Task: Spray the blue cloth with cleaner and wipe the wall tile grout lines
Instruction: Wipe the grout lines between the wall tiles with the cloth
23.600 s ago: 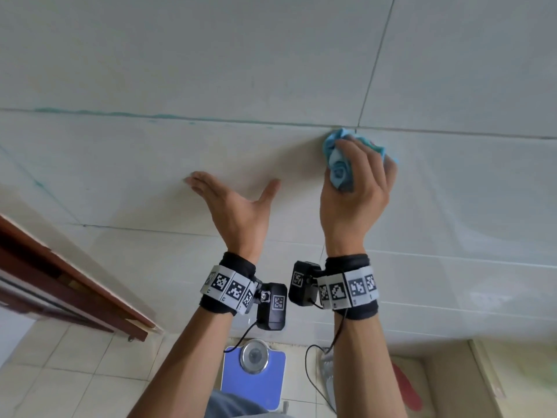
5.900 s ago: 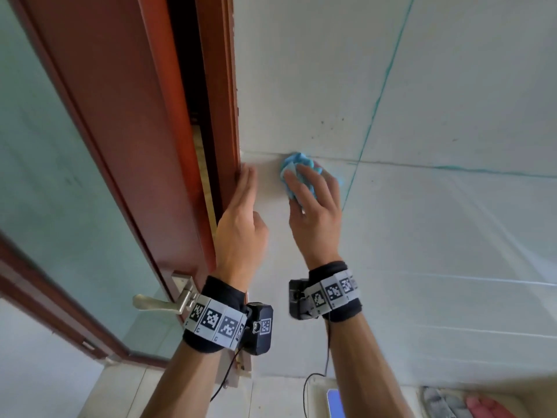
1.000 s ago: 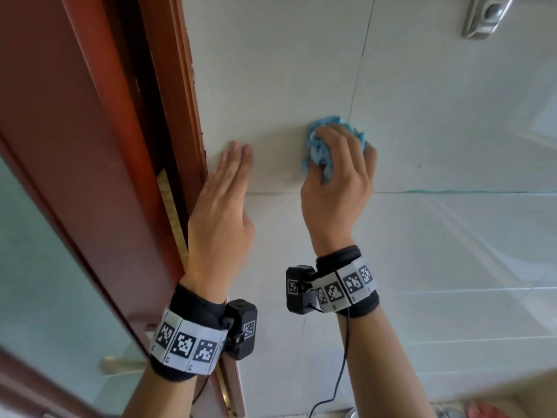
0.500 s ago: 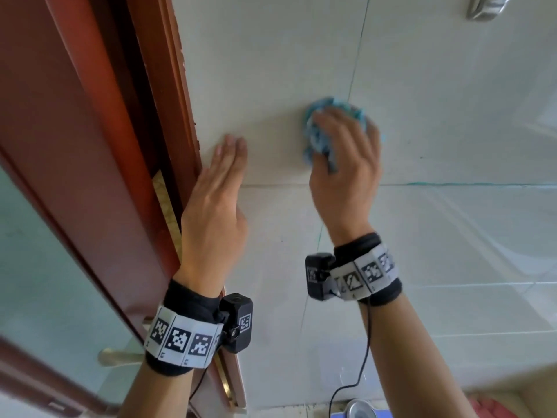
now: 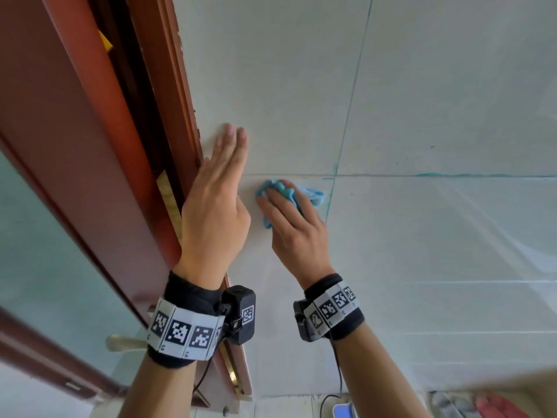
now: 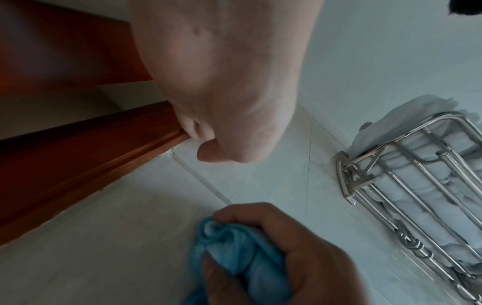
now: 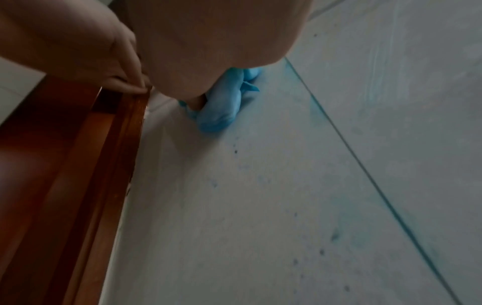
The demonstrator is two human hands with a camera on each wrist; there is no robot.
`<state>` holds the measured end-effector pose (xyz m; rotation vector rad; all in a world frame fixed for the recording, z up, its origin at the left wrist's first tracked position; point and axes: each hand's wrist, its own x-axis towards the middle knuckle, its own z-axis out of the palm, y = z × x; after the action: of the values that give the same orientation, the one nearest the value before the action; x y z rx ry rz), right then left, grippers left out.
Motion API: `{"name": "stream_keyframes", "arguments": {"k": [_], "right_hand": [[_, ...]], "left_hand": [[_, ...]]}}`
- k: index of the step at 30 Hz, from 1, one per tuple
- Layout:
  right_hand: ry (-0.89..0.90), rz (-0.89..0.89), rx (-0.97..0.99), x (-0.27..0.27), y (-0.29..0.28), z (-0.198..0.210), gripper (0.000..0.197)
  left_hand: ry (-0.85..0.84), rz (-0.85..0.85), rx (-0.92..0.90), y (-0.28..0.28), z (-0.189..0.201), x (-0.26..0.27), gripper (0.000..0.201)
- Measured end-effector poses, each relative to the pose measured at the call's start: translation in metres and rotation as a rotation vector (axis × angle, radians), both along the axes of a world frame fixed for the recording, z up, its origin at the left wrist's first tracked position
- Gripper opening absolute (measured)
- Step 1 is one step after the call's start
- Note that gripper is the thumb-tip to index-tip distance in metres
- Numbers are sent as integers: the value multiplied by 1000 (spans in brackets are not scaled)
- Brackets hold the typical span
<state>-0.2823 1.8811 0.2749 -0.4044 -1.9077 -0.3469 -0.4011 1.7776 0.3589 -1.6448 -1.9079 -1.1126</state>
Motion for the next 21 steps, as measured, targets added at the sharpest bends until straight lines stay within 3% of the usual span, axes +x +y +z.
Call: {"name": "stream_keyframes", "arguments": {"k": [3,8,15,18,21], "right_hand": [[-12,-34,6,17,8,11,35],[231,-56,-104,42,12,36,31],[454,5,-63,30,17,122,37],[424,-23,-63,14,20,105,40],[263,-4,6,0,14,50,32]], "left_hand": [[-6,0,-8,-1,-2,1,81],[-26,-3,-17,-2,-5,5,86],[-24,-34,-46,-9,-3,2,93],[-73,-57,-33,-14,-1,-2,94],[-97,-75,-3,-13,1,-5,89]]}}
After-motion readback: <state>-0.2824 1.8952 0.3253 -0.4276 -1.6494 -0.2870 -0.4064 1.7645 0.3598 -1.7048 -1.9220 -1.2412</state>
